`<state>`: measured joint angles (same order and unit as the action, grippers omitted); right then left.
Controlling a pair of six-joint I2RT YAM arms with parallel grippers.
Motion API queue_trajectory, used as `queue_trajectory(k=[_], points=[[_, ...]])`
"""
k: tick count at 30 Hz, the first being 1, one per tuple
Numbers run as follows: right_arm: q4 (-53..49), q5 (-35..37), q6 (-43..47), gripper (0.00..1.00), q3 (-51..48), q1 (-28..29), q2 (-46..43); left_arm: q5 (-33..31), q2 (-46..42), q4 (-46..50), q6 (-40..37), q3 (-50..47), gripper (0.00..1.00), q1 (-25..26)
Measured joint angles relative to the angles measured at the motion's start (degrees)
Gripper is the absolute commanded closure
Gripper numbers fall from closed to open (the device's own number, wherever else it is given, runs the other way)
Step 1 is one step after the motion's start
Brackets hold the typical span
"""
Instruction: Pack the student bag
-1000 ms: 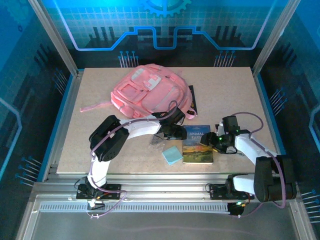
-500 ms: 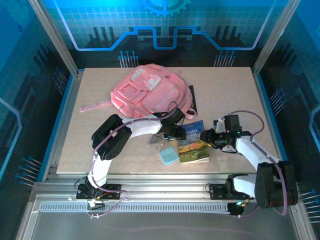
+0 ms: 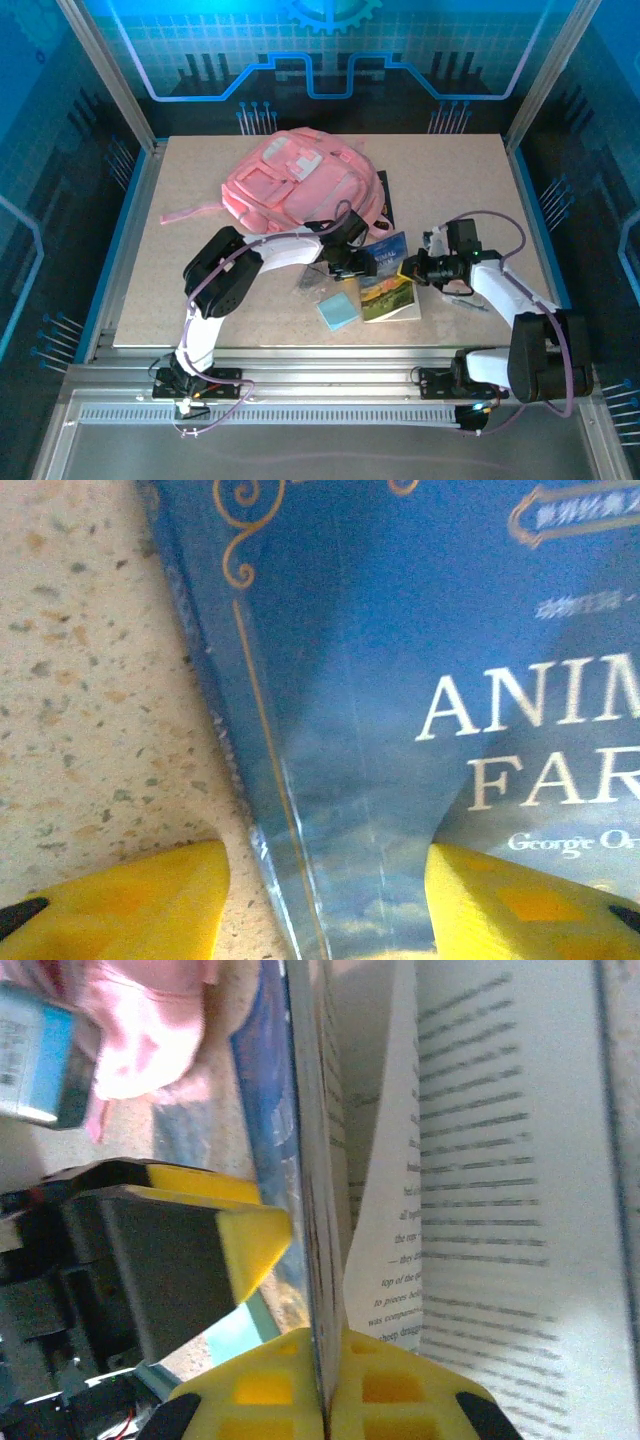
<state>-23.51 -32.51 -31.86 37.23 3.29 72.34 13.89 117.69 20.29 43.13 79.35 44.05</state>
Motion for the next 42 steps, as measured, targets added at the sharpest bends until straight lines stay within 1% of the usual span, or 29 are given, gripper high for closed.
queue_trajectory(k=[1, 3, 4, 6, 8, 13, 16, 21, 26, 29, 30, 31, 33, 35, 39, 40, 41, 42], points=[[-0.63, -0.61, 0.24, 1.0, 1.25, -0.37, 0.0, 0.68, -0.04, -0.76, -0.24, 0.02, 0.31, -0.61], [-1.88, -2.32, 0.7, 1.0, 4.24, -1.18, 0.07, 1.86, -0.61, -1.86, -0.7, 0.02, 0.25, -2.08], [-2.25, -3.04, 0.85, 1.0, 5.77, -1.49, 0.13, 2.54, -1.2, -2.54, -0.98, 0.02, 0.19, -3.02], [-2.71, -4.87, 0.98, 1.0, 8.79, -1.75, 0.39, 3.48, -2.84, -4.04, -0.94, -0.02, 0.14, -4.68], [-2.78, -6.64, 0.98, 1.0, 11.1, -1.77, 0.63, 4.52, -5.4, -7.74, -0.42, -0.87, 0.09, -6.6], [0.59, -10.82, -1.25, 1.0, 13.09, -1.88, 1.99, 7.19, -11.47, -20.92, 4.35, -6.49, 0.09, -10.93], [4.87, -13.38, -4.17, 1.0, 13.09, -1.86, 3.61, 7.96, -12.22, -27.15, 6.97, -8.9, 0.09, -11.69], [9.42, -15.61, -7.3, 1.0, 13.09, -1.86, 4.31, 9.07, -12.22, -31.15, 9.29, -10.97, 0.09, -11.54], [13.7, -17.79, -9.97, 1.0, 13.09, -1.86, 4.5, 10.16, -12.2, -35.26, 12.48, -13.64, 0.11, -11.54], [15.1, -18.43, -10.69, 1.0, 13.09, -1.86, 4.92, 11.37, -12.15, -38.34, 14.73, -13.86, 0.18, -11.54], [15.43, -18.64, -10.8, 1.0, 13.09, -1.86, 5.2, 11.63, -12.13, -39.36, 15.41, -13.86, 0.22, -11.54], [15.69, -18.84, -10.82, 1.0, 13.09, -1.86, 5.64, 11.89, -12.13, -40.44, 16.06, -13.86, 0.27, -11.54], [16.17, -18.99, -10.8, 1.0, 13.09, -1.86, 6.86, 11.89, -12.13, -41.81, 16.96, -13.97, 0.45, -11.54], [16.85, -18.67, -10.82, 1.0, 13.09, -1.86, 8.33, 11.34, -12.17, -41.64, 16.81, -14.64, 0.66, -11.78], [17.14, -16.98, -10.88, 1.0, 13.09, -1.44, 10.75, 9.57, -12.5, -40.44, 15.8, -15.39, 0.95, -12.09], [17.09, -16.06, -11.02, 1.0, 13.11, -1.14, 11.56, 9.49, -12.61, -40.3, 15.1, -15.41, 1.0, -12.15], [16.94, -15.04, -11.04, 0.91, 13.18, -0.94, 12.28, 9.07, -12.83, -39.95, 14.93, -15.43, 1.0, -12.31], [16.44, -14.19, -11.02, 0.75, 13.53, -0.61, 12.83, 8.9, -12.94, -39.82, 14.8, -15.39, 1.0, -12.41]])
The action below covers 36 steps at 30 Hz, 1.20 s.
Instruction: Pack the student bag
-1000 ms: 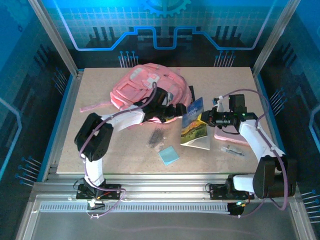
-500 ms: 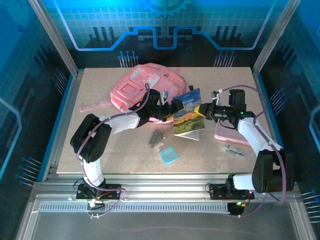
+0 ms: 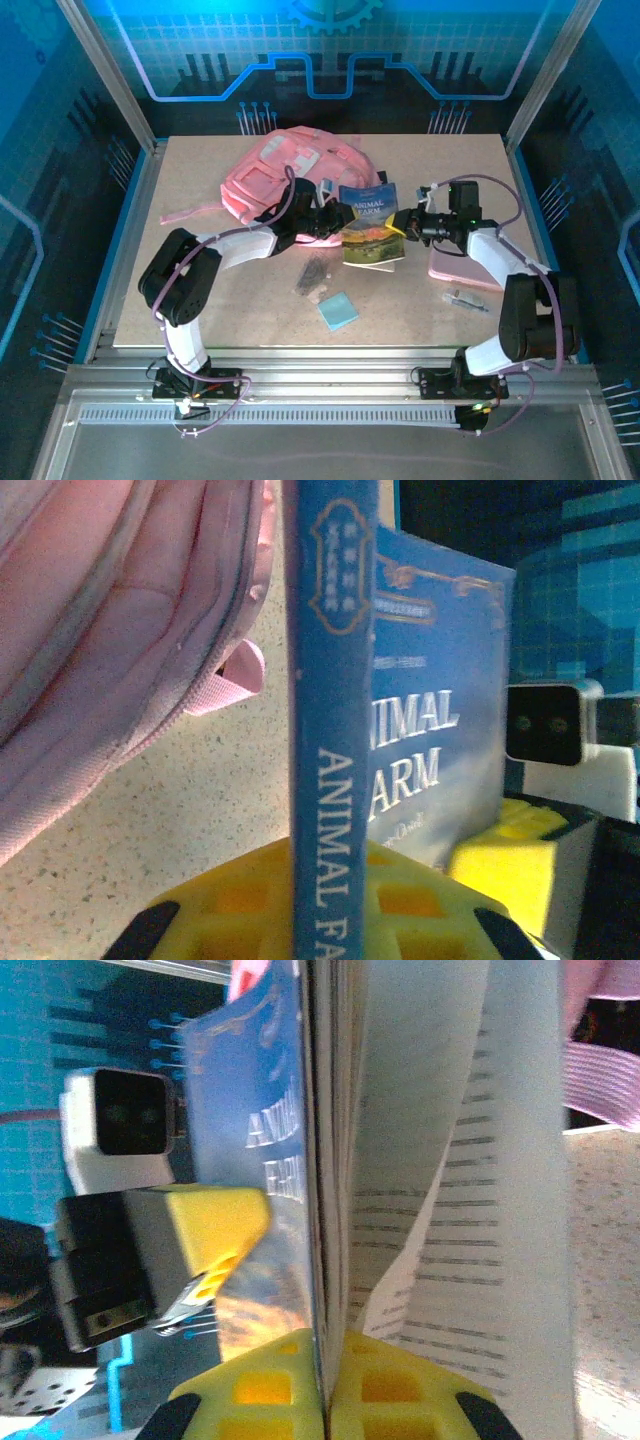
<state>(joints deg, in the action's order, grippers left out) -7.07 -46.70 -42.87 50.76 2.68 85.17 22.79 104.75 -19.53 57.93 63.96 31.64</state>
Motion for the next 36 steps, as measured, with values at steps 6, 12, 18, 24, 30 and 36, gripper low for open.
queue_trajectory(k=[6, 12, 18, 24, 30, 36], points=[[-5.09, 9.9, -0.94, 0.0, 6.01, 2.64, 0.52, -4.5, -0.35, 4.5, -0.98, 2.29, 1.0, -0.28], [-2.08, 16.76, -9.62, 0.0, 2.91, 5.51, -3.82, -15.58, -1.64, 6.56, -1.07, 4.37, 1.0, -1.7], [5.84, 18.49, -20.81, 0.0, 1.73, 14.78, -2.1, -23.91, -1.84, 5.49, 0.68, 4.39, 1.0, -3.98], [20.65, 19.91, -34.71, 0.0, 0.11, 20.17, 3.56, -28.76, -2.75, 1.66, 3.98, 3.3, 1.0, -4.09], [31.65, 22.05, -43.45, 0.01, -0.81, 22.73, 9.27, -30.77, -4.74, -1.95, 7.85, -0.28, 1.0, -4.09], [38.32, 26.82, -45.55, 0.48, -1.73, 22.64, 11.63, -30.75, -7.56, -3.65, 9.7, -5.03, 1.0, -4.0]])
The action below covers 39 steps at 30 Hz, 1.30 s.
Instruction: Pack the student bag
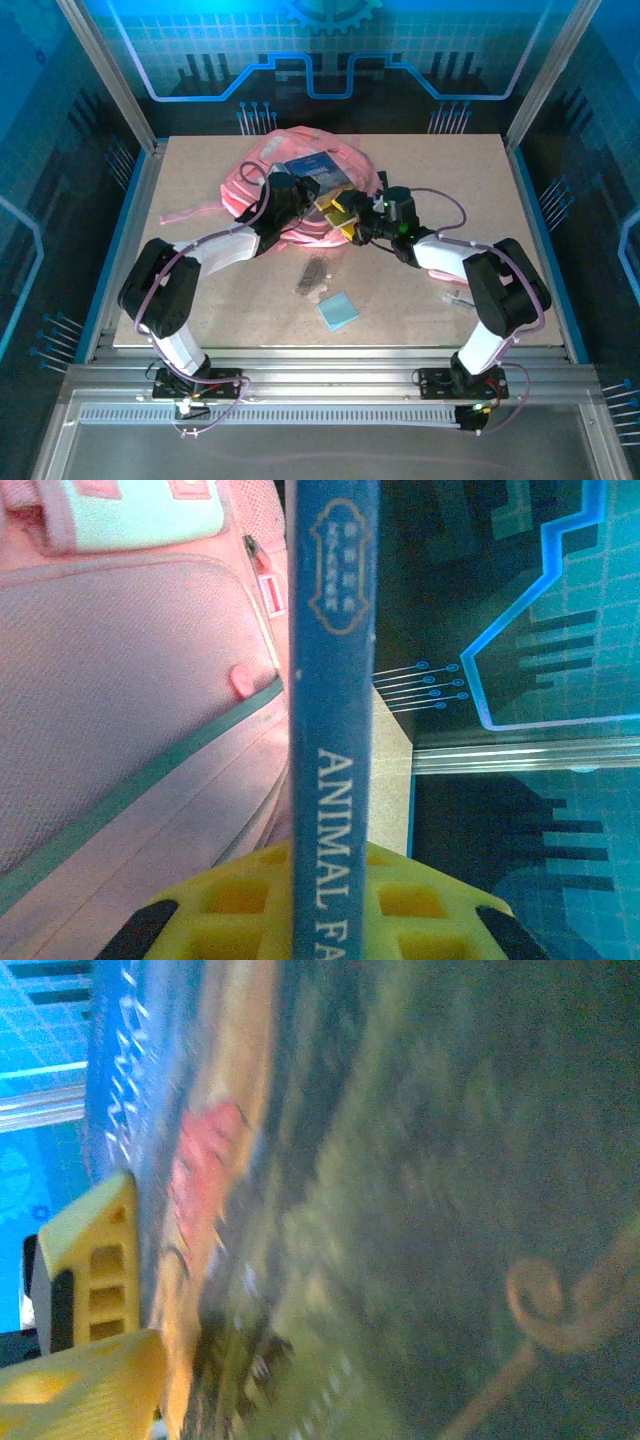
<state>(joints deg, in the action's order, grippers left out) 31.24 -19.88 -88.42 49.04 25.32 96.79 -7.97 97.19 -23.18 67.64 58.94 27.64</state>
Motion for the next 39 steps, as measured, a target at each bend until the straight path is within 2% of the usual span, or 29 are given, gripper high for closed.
queue_trajectory(k=[3, 6, 7, 8, 10, 11, 12, 13, 21, 25, 28, 33, 39], points=[[2.58, 1.46, -0.74, 0.84, -0.42, -0.04, 1.07, -1.25, -1.31, -0.72, 1.03, -2.38, 1.0, -0.17], [5.7, 1.18, -1.05, 1.0, -0.31, -0.15, 2.34, -1.73, -1.38, -0.7, 1.95, -3.63, 1.0, -0.68], [5.99, 1.03, -1.22, 1.0, -0.31, -0.15, 2.58, -1.81, -1.38, -0.7, 2.14, -3.76, 1.0, -0.79], [6.16, 0.9, -1.2, 1.0, -0.31, -0.15, 2.75, -1.75, -1.38, -0.72, 2.12, -3.76, 0.91, -0.81], [6.03, 0.79, -0.39, 1.0, -0.31, -0.42, 2.58, -1.46, -1.38, -0.59, 1.14, -3.76, 0.53, -0.81], [5.86, 0.9, 0.22, 1.0, -0.31, -0.72, 2.36, -0.79, -1.4, -0.46, 0.76, -3.76, 0.4, -0.79], [5.05, 0.85, 1.16, 1.0, -0.33, -1.46, 1.79, 0.04, -1.49, -0.04, -0.22, -3.74, 0.31, -0.63], [3.48, 0.85, 2.43, 1.0, -0.44, -2.58, 0.94, 0.96, -1.66, 0.72, -1.57, -3.67, 0.27, -0.44], [-12.87, -1.01, 14.69, 1.0, -1.55, -16.76, -9.88, 6.78, -2.01, 14.25, -17.88, 4.98, 0.24, 0.0], [-21.79, -2.36, 22.21, 1.0, -1.55, -23.17, -16.28, 9.33, 0.85, 23.34, -27.23, 14.58, 0.24, 0.09], [-27.74, -3.74, 27.19, 1.0, -1.55, -26.88, -19.93, 10.25, 6.4, 31.63, -34.4, 24.24, 0.25, 0.44], [-35.21, -5.97, 32.65, 1.0, -1.57, -31.45, -23.26, 10.19, 15.69, 43.39, -43.89, 35.12, 0.28, 1.68], [-39.3, -7.34, 36.04, 1.0, -2.84, -32.89, -25.83, 8.66, 23.56, 53.09, -50.38, 40.5, 0.33, 3.26]])
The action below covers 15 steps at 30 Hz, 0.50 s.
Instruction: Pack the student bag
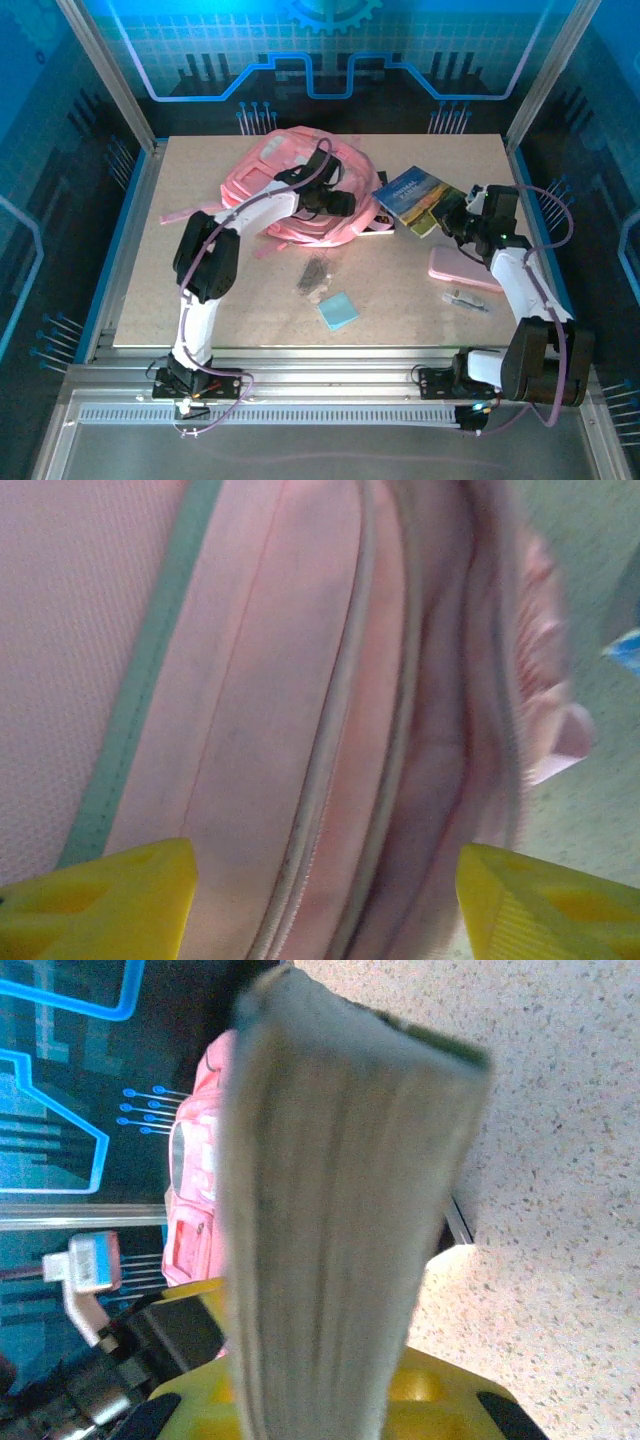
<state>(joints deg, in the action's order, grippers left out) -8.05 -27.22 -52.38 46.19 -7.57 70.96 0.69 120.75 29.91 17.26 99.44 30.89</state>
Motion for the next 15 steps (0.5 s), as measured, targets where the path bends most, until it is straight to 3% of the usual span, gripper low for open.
queue_trajectory(k=[13, 14, 15], points=[[-2.67, -0.68, 2.38, 1.0, -1.53, 0.0, -0.9, -3.06, 7.63, 6.36, -3.96, 5.9, 0.31, 0.5], [-2.67, -0.68, 2.45, 1.0, -1.53, 0.0, -0.9, -3.39, 7.98, 6.64, -3.98, 6.19, 0.34, 0.55], [-2.67, -0.68, 2.51, 1.0, -1.53, 0.0, -0.9, -3.56, 8.35, 6.95, -4.07, 6.51, 0.43, 0.59]])
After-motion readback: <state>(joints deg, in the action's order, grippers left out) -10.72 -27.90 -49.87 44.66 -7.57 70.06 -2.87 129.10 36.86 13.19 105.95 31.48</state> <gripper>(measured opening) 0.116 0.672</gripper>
